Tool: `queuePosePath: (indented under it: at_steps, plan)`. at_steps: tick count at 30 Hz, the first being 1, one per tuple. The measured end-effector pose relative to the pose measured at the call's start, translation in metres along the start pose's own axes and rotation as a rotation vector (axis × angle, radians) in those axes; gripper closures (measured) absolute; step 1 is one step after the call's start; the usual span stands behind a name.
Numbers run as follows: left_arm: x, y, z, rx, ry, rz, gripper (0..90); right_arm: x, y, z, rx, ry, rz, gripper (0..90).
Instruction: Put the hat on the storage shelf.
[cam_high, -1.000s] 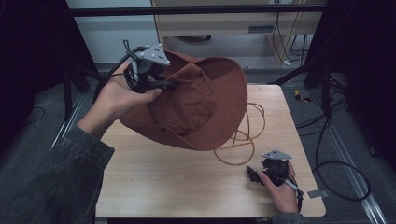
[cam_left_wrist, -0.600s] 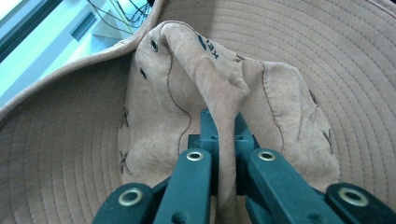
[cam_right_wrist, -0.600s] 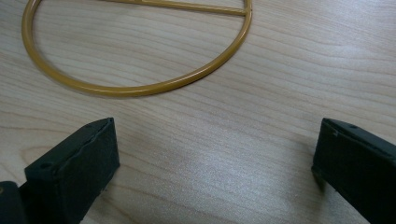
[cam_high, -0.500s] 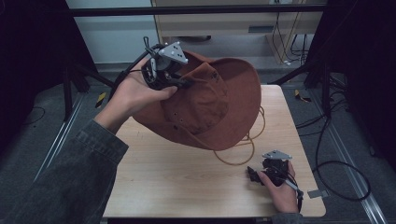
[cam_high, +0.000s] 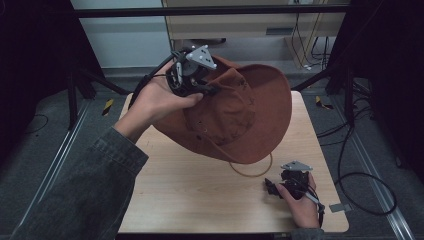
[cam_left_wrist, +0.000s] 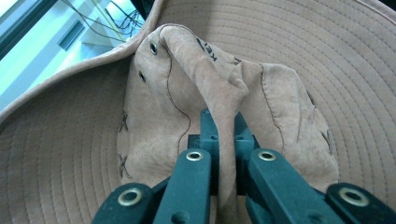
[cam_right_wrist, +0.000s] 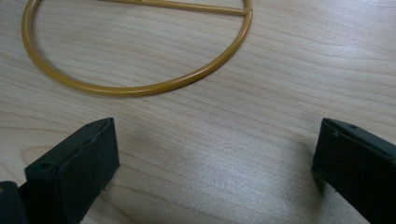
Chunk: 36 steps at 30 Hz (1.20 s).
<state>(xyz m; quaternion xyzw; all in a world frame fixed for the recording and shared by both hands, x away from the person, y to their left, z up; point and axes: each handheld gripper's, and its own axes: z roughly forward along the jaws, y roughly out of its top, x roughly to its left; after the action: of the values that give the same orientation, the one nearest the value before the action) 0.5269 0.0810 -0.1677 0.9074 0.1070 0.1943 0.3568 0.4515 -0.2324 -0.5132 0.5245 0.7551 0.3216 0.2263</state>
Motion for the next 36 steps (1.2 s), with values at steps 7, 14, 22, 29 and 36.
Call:
queuePosePath:
  at_steps: [7,14,22,29,36]
  plan:
    - [-0.005,0.008,0.015,0.006,-0.008,0.013,87.9,0.000,0.000,0.000,0.000,-0.001,-0.003,0.4]
    - [-0.007,0.018,0.020,-0.011,-0.021,0.023,87.8,0.000,0.000,0.000,-0.002,0.000,0.000,0.4]
    - [-0.012,0.024,0.030,-0.010,-0.027,0.035,87.7,0.000,0.000,0.000,0.000,-0.001,-0.004,0.4]
    - [-0.012,0.026,0.038,0.002,-0.038,0.039,87.7,0.000,0.000,0.000,0.001,0.001,-0.002,0.4]
    - [-0.010,0.030,0.045,0.006,-0.042,0.039,87.5,0.000,0.000,0.000,0.001,0.001,0.002,0.4]
